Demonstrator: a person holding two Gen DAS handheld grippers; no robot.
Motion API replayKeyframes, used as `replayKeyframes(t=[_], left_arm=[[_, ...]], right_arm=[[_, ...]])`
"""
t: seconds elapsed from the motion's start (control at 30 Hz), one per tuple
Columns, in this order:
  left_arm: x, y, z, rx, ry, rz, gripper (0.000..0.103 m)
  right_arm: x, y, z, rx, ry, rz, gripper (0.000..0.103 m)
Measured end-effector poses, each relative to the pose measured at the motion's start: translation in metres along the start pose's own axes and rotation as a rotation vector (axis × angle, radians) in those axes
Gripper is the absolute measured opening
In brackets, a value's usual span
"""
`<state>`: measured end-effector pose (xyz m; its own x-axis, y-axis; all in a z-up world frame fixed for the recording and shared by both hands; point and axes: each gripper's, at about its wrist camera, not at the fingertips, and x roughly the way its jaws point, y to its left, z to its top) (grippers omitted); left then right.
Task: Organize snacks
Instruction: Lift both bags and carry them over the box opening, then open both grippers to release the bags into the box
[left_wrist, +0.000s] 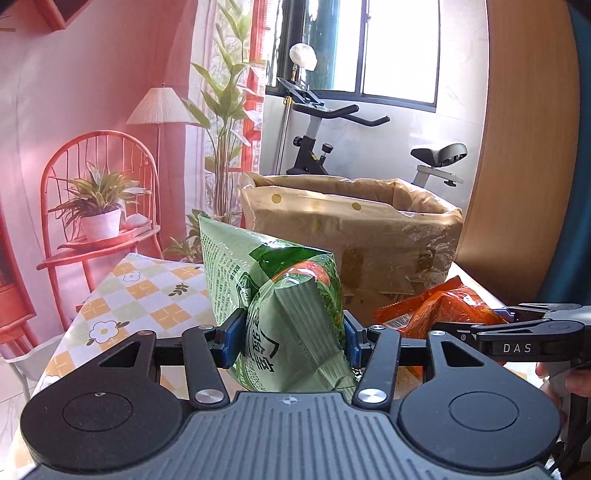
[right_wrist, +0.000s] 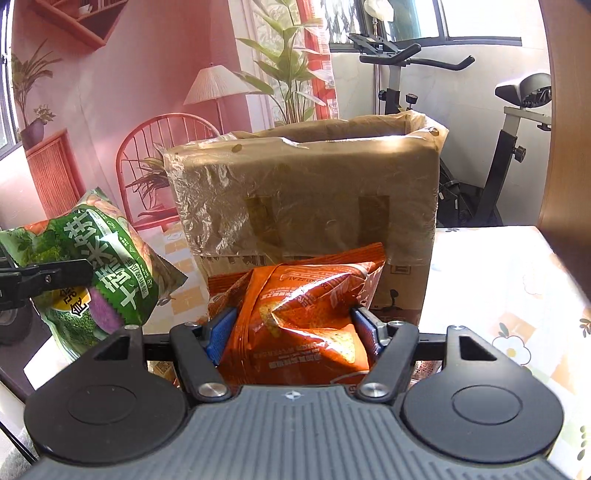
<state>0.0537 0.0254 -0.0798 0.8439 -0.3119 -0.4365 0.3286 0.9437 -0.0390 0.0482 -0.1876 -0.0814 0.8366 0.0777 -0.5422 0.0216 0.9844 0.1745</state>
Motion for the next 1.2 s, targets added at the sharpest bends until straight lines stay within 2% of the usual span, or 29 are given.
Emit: replayKeyframes(t=[0.2, 0.4, 0.57, 0.73, 0.83, 0.97, 1.2], left_arm=[[-0.014, -0.004, 0.024, 0.012, -0.079, 0.013, 0.055], [-0.011, -0.013, 0.064, 0.052, -0.159, -0.001, 0.055], [0.007, -0.021, 0.1, 0.075, -0.218, -0.017, 0.055], [0.043, -0.033, 0.139, 0.102, -0.25, -0.025, 0.055], [0.072, -0.039, 0.158, 0.126, -0.247, -0.016, 0.055], [0.117, -0.044, 0.17, 0.156, -0.199, 0.015, 0.056], [0.172, -0.047, 0.163, 0.188, -0.1, 0.031, 0.056]], right_arm=[[-0.017, 0.008, 0.021, -0.021, -0.08, 0.01, 0.069], [-0.03, 0.006, 0.063, -0.044, -0.179, 0.005, 0.069], [-0.025, -0.009, 0.103, -0.065, -0.238, -0.033, 0.069], [-0.003, -0.026, 0.137, -0.09, -0.267, -0.079, 0.069], [0.017, -0.035, 0.155, -0.105, -0.276, -0.106, 0.069], [0.049, -0.044, 0.171, -0.125, -0.262, -0.133, 0.069], [0.104, -0.049, 0.171, -0.182, -0.162, -0.153, 0.069]])
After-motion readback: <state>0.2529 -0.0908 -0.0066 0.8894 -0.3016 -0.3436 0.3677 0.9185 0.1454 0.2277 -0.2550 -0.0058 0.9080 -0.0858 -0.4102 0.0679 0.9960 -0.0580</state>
